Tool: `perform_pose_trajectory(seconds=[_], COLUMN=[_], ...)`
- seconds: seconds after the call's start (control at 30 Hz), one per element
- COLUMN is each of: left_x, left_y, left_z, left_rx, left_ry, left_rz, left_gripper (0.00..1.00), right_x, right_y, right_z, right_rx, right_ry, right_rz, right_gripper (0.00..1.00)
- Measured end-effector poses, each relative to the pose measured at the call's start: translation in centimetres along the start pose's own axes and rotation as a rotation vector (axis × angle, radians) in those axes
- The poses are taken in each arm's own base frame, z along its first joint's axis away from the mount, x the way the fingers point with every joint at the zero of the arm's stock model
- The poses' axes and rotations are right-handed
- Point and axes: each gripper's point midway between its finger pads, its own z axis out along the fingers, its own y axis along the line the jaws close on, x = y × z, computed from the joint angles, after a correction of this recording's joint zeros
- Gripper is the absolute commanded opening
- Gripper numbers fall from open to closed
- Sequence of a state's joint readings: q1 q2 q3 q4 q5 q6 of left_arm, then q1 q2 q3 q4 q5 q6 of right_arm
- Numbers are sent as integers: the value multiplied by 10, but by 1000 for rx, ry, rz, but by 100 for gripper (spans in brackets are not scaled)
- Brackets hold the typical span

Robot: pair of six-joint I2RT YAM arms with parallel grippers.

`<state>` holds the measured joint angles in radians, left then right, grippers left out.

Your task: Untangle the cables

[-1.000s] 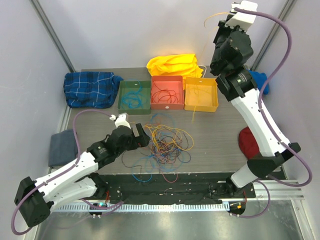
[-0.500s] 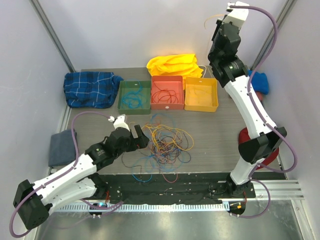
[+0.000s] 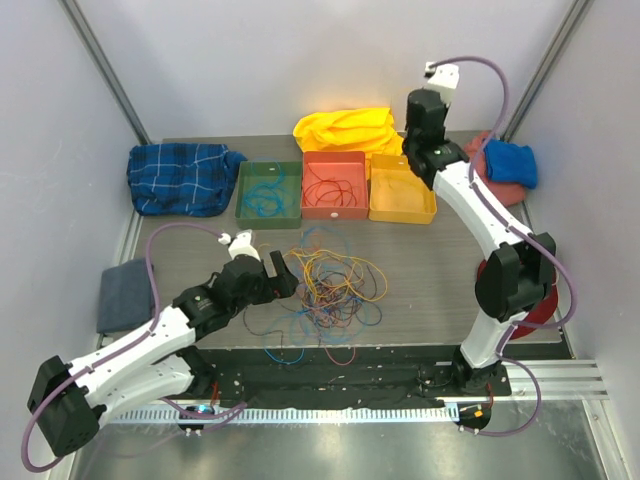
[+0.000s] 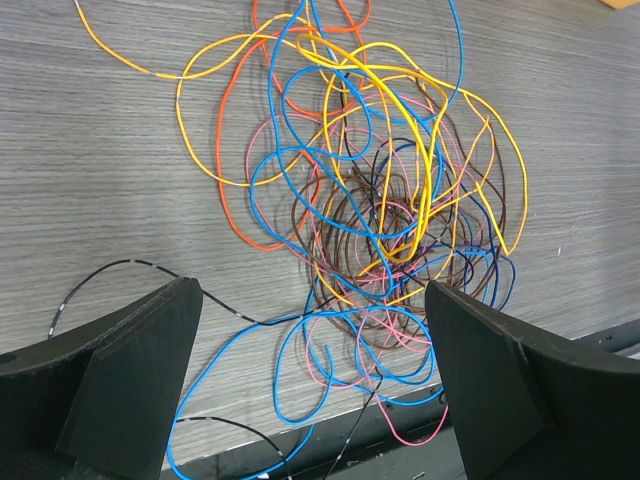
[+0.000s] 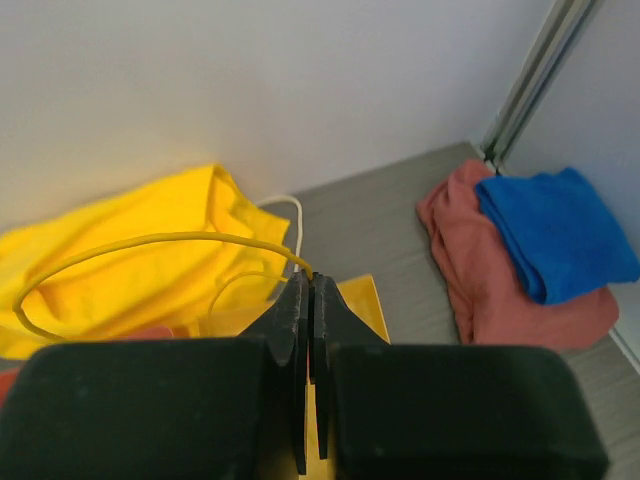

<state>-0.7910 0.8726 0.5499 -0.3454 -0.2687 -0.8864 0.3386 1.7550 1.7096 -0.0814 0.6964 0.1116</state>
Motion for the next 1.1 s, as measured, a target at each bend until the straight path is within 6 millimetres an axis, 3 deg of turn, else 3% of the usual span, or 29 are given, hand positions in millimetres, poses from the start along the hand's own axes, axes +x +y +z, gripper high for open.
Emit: perform_pose_trajectory(seconds=[0.17, 0.47, 0.53, 0.57, 0.67, 0.77, 0.9, 1.1], left_x=[1, 5, 5, 5, 5, 5, 5, 12], left_y=[1, 4, 4, 4, 4, 4, 4, 5], left_z=[1, 2, 2, 2, 2, 2, 3, 9], left_rx=[0, -7, -6, -6, -6, -6, -5, -17], left_ry=[0, 9, 10, 10, 11, 11, 11, 36], left_rz=[0, 2, 2, 2, 2, 2, 1, 5], left_gripper=[100, 100, 100, 100, 100, 100, 100, 100], right_x=[75, 135, 143, 146, 155, 163, 168, 132], right_y=[-5, -17, -19, -20, -22, -24, -31, -20], right_z=[0, -6, -8, -8, -10, -14, -31, -86], right_rx=[6, 27, 31, 34, 44, 48, 43, -67], right_ry=[131, 230, 243, 249, 272, 287, 303, 242], right_rz=[-57, -90, -91, -92, -87, -80, -92, -30], right_gripper=[1, 1, 14, 37, 59, 66, 67, 63])
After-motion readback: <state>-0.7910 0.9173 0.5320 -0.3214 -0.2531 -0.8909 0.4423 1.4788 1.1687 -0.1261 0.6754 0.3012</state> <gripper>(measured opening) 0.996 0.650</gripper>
